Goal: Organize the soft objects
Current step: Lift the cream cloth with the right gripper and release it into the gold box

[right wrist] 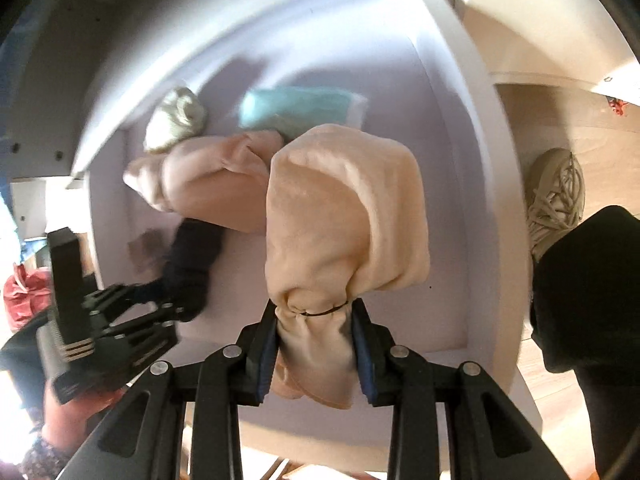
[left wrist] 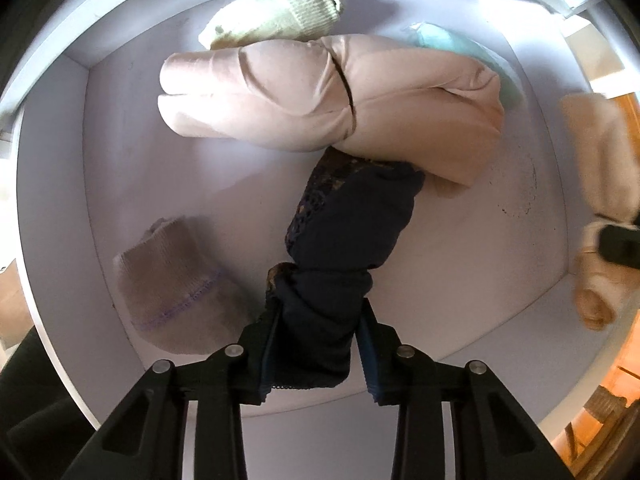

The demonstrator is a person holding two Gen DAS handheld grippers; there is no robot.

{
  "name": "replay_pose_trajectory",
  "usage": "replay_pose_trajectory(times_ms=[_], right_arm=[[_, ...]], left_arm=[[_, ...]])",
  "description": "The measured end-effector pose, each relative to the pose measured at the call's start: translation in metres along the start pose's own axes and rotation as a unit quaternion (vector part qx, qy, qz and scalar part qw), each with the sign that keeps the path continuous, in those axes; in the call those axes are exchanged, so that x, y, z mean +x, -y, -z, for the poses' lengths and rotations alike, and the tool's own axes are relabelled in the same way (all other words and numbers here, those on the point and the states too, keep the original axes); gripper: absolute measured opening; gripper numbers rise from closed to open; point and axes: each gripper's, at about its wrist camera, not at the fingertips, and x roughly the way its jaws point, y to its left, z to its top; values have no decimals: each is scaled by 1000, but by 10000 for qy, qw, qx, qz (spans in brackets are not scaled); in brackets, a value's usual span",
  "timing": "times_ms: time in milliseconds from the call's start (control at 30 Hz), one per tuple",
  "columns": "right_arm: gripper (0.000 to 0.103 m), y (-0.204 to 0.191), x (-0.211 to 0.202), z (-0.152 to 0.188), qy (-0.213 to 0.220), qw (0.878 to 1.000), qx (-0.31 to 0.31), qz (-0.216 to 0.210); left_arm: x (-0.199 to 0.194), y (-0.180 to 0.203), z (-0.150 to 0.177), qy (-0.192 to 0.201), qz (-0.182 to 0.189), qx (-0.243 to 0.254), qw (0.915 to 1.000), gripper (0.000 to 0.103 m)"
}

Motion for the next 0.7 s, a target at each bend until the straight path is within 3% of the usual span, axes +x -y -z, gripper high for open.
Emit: replay_pose_trajectory(times_ms=[467, 700], right_arm=[[33, -24, -106, 16, 703, 9964, -397, -266], [33, -60, -169, 17, 1009, 9903, -921, -256]], left_arm=[[-10, -36, -17, -7, 66, -44, 10000, 35], [-11, -43, -17, -1, 90, -74, 9999, 35]])
